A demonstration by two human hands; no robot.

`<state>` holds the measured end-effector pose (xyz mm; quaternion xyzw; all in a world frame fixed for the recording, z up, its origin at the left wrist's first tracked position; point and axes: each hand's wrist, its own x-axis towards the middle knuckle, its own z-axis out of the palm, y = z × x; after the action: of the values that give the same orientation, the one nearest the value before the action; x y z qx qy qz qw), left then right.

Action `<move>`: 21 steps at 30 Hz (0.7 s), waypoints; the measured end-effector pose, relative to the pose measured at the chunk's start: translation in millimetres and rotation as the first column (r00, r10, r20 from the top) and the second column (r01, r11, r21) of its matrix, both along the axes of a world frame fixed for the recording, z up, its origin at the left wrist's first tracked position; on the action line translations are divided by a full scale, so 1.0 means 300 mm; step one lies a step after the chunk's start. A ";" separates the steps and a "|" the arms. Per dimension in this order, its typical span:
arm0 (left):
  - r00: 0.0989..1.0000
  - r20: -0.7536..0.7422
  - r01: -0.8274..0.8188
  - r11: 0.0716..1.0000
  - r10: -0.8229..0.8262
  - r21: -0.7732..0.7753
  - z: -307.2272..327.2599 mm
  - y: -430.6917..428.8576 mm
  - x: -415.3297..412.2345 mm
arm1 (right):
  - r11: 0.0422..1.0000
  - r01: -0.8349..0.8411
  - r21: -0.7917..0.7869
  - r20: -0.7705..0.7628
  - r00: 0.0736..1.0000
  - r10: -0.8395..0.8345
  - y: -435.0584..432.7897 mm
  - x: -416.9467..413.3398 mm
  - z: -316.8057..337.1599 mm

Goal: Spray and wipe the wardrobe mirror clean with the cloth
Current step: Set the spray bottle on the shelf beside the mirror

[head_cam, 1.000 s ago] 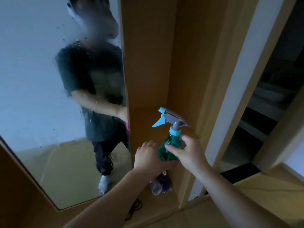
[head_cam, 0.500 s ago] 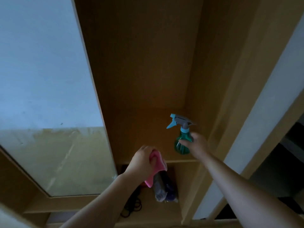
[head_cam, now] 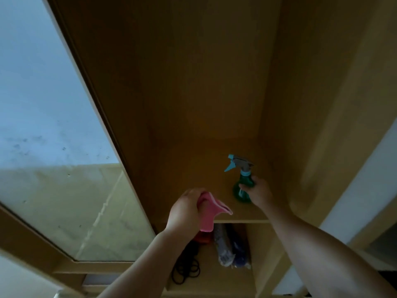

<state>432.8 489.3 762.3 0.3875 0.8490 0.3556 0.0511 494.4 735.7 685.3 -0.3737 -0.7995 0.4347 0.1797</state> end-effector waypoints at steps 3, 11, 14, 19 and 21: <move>1.000 0.014 0.002 1.000 -0.002 -0.004 -0.001 0.006 -0.016 | 1.000 -0.003 0.014 -0.014 1.000 0.003 0.025 -0.017 -0.010; 0.999 0.045 0.001 0.999 -0.003 0.038 -0.019 0.003 -0.016 | 0.986 -0.068 0.154 0.137 0.989 0.047 0.038 -0.025 0.012; 0.999 0.042 0.011 0.998 -0.013 0.054 -0.009 0.000 -0.001 | 0.988 -0.059 0.140 0.144 0.989 0.039 0.003 0.032 0.041; 0.998 0.017 0.060 0.996 -0.062 0.068 0.034 -0.019 0.037 | 0.996 -0.013 0.087 0.066 0.998 0.007 -0.104 0.144 0.127; 0.995 0.013 0.095 0.989 -0.097 0.113 0.056 -0.038 0.056 | 0.997 -0.067 0.025 -0.083 0.994 0.069 -0.160 0.197 0.182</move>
<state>449.7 477.9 779.2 0.4268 0.8076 0.4033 0.0540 553.6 687.6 740.0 -0.3254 -0.8083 0.4470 0.2023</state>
